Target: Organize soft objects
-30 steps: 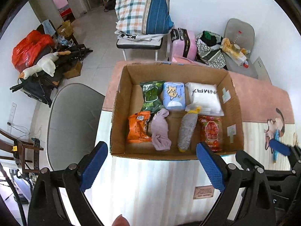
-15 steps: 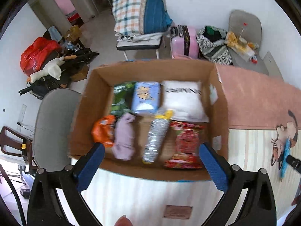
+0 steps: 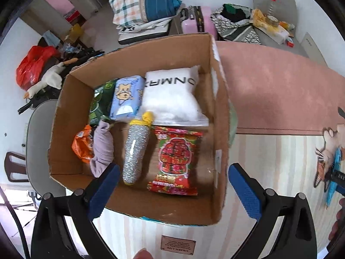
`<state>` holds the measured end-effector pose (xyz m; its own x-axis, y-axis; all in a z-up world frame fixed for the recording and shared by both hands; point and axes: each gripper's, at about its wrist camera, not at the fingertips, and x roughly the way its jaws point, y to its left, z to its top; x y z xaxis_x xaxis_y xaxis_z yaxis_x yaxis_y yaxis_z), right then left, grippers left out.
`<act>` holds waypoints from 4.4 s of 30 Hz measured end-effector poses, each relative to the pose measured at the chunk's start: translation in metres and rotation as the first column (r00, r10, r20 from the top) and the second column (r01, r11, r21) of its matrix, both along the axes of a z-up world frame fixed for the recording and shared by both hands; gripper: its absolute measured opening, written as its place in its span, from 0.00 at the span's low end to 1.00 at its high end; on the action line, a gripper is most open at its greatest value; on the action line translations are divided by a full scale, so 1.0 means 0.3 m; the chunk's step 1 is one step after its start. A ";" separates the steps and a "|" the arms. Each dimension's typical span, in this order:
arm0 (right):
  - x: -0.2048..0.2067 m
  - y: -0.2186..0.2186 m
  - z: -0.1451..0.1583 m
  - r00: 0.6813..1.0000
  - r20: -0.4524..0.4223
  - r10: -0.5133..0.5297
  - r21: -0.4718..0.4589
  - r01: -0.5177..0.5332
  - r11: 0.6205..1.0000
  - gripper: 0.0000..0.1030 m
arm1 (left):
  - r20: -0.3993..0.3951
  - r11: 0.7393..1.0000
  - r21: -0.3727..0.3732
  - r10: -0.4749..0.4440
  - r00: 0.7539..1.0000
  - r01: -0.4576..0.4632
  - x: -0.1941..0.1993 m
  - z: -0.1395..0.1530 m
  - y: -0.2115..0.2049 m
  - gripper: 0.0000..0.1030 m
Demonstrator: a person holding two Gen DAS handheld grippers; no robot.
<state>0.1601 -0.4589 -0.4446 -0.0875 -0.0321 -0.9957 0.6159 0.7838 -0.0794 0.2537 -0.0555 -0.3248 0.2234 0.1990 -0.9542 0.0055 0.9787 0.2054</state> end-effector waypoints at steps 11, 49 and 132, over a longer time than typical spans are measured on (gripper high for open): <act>0.028 0.347 0.167 0.980 0.103 0.171 0.060 -0.178 0.982 0.17 | -0.056 0.991 -0.125 -0.049 0.997 0.041 -0.037 0.039 0.064 1.00; 0.425 1.378 0.316 0.837 0.184 0.515 0.059 -0.532 0.845 0.75 | -0.105 0.973 -0.227 0.011 0.994 -0.035 0.156 0.042 0.585 1.00; -0.326 1.310 1.367 0.597 0.484 0.640 -0.365 -0.526 0.768 0.99 | 0.305 0.985 -0.172 0.041 0.952 0.013 -0.506 0.902 0.584 1.00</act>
<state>0.0624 -0.0659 -0.0346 0.5673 -0.0443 -0.8223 0.0032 0.9987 -0.0516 0.1019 0.1198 -0.0541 0.5081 0.0454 -0.8601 -0.0452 0.9986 0.0259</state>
